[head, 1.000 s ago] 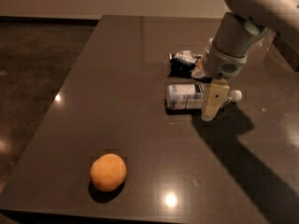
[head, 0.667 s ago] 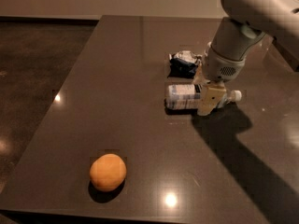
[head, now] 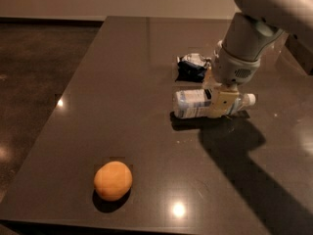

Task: Move blue plastic bottle near orange

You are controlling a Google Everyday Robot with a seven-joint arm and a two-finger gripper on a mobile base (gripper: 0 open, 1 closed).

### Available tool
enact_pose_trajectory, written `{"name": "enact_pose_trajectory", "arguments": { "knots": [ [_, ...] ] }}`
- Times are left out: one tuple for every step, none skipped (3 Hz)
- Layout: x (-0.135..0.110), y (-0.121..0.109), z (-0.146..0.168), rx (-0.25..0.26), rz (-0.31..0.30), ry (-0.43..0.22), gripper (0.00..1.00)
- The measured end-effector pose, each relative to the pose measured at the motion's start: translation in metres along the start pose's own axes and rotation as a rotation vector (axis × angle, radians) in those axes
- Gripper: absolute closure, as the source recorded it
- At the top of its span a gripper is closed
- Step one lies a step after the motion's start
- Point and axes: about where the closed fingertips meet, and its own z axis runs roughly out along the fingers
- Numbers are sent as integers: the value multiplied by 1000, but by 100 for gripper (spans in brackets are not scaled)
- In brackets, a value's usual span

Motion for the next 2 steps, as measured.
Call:
{"name": "enact_pose_trajectory", "arguments": {
  "knots": [
    [-39, 31, -15, -20, -86, -14, 100],
    [-70, 53, -15, -49, -147, -28, 100]
  ]
}}
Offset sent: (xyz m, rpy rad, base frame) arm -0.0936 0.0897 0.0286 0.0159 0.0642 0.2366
